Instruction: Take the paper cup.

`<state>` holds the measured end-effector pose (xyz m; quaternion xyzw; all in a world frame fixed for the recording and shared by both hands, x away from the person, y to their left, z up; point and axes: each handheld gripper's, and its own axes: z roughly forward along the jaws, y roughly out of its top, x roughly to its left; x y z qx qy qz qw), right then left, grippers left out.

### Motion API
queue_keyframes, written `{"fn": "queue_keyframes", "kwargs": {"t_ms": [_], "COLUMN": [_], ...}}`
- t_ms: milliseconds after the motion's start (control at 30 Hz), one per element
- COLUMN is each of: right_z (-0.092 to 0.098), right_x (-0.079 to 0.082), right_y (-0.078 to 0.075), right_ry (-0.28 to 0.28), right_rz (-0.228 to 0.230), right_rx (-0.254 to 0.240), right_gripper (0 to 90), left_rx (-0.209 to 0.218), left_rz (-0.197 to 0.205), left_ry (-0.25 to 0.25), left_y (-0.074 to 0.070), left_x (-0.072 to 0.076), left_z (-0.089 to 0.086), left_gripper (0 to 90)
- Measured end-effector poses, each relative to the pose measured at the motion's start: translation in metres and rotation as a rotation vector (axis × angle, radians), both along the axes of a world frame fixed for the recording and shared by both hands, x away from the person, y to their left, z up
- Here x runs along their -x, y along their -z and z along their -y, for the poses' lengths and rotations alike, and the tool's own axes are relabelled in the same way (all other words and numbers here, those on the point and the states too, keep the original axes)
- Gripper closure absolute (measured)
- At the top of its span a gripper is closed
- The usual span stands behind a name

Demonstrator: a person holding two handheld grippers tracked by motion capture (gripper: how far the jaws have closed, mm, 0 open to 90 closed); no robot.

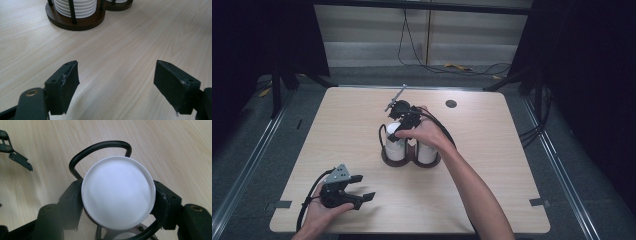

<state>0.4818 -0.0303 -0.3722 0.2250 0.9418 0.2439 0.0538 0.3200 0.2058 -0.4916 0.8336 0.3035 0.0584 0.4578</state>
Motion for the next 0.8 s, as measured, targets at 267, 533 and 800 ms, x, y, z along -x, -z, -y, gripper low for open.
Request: {"fn": "queue_keyframes", "kwargs": {"t_ms": [267, 533, 800], "right_z": [0.002, 0.004, 0.005], "right_x": [0.000, 0.002, 0.004], "right_y": [-0.003, -0.008, -0.017], "right_ry": [0.002, 0.005, 0.007], "right_rz": [0.004, 0.013, 0.038], "right_rx": [-0.023, -0.032, -0.058], "right_gripper": [33.8, 33.9, 35.0], "left_rx": [0.000, 0.000, -0.004], "left_rz": [-0.001, -0.001, -0.001], "left_ry": [0.000, 0.000, 0.000], "left_y": [0.000, 0.001, 0.001], "left_x": [0.000, 0.000, -0.001], "left_z": [0.000, 0.000, 0.001], "left_gripper": [20.1, 20.1, 20.1]}}
